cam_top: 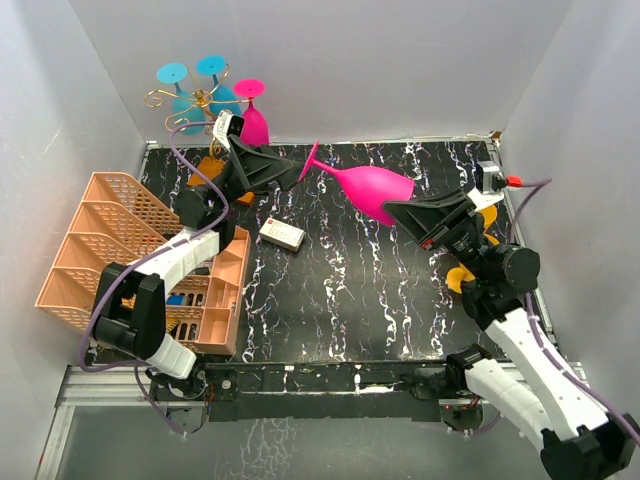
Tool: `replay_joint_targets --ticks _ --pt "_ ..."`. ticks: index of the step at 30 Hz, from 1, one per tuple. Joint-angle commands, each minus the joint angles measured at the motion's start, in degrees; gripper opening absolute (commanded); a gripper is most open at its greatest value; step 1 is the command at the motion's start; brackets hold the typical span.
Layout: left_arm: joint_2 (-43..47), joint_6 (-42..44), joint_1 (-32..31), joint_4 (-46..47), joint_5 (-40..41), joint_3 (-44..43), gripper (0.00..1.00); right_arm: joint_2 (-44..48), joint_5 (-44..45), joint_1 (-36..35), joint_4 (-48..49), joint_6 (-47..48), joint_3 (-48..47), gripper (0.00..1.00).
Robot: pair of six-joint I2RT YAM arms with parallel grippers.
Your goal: Take the wine glass off the wine glass rack
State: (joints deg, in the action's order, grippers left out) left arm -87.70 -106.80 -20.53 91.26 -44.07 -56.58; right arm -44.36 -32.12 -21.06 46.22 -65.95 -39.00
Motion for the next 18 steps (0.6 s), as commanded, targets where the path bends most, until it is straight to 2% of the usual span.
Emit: replay_joint_targets --ticks 1,7,14,18 --pt "4.08 10.18 1.02 -5.47 -3.97 0.06 0.79 6.27 13.32 -0.36 -29.03 14.98 -5.66 0.08" --pt "9.83 29.77 1.54 -30.58 -4.62 -0.16 0.82 7.49 24.59 -0.31 -51.83 21.91 -11.97 0.08" --pt "14.21 51.81 1.68 -64.47 2.24 -6.06 0.84 -0.64 31.75 -0.3 -75.65 31.45 -20.49 0.08" --pt "14.82 56.98 1.81 -72.78 4.11 -8.82 0.84 -6.26 33.59 -0.3 -84.24 36.95 -24.64 0.08"
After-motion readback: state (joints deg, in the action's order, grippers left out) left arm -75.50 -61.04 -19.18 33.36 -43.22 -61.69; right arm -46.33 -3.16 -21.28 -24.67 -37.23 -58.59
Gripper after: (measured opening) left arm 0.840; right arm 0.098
